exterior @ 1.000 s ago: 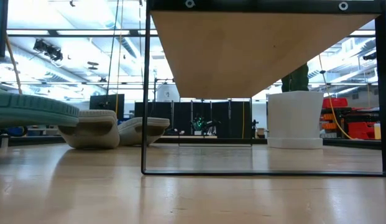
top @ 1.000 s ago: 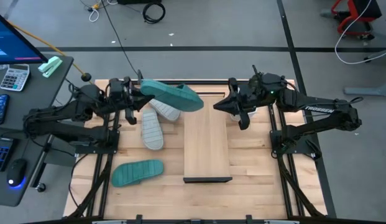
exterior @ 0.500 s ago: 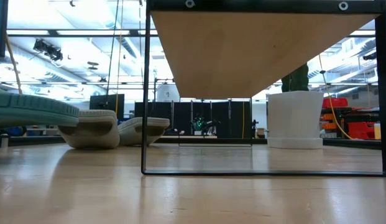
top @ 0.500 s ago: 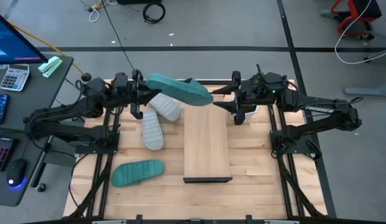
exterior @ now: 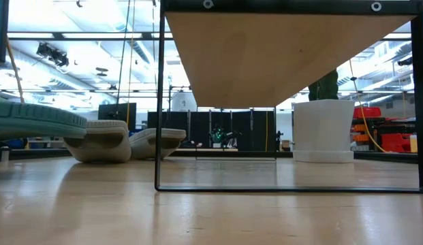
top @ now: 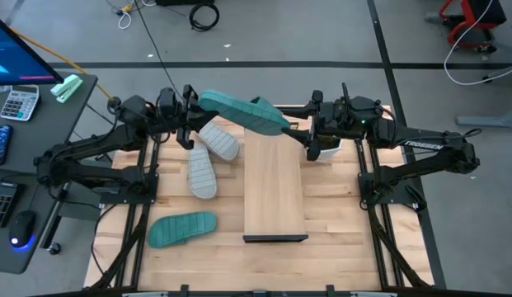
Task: Pick and place slides into the shelf
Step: Put the bottom green slide on the shelf
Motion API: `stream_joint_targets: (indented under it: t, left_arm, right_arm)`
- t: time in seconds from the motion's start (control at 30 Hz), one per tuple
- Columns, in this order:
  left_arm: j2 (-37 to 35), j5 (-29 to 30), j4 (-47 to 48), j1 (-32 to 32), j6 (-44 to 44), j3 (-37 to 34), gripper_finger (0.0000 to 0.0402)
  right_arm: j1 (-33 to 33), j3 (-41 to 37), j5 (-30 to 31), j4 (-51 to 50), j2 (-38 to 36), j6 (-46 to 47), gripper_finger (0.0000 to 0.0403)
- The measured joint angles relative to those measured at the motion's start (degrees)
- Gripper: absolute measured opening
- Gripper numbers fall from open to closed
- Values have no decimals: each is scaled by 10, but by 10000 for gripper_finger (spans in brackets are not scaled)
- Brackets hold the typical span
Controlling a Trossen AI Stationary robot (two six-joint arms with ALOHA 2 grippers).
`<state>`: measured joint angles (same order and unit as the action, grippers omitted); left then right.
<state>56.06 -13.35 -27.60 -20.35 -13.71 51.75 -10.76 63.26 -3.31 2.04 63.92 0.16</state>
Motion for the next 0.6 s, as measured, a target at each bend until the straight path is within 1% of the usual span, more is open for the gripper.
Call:
stream_joint_targets:
  t: [0.2, 0.6]
  left_arm:
    - [12, -15, -15, -9, -10, 0, 81]
    - [15, -15, -17, -11, -11, 0, 80]
  right_arm:
    - [0, 0, 0, 0, 0, -3, 224]
    - [0, 0, 0, 0, 0, -3, 137]
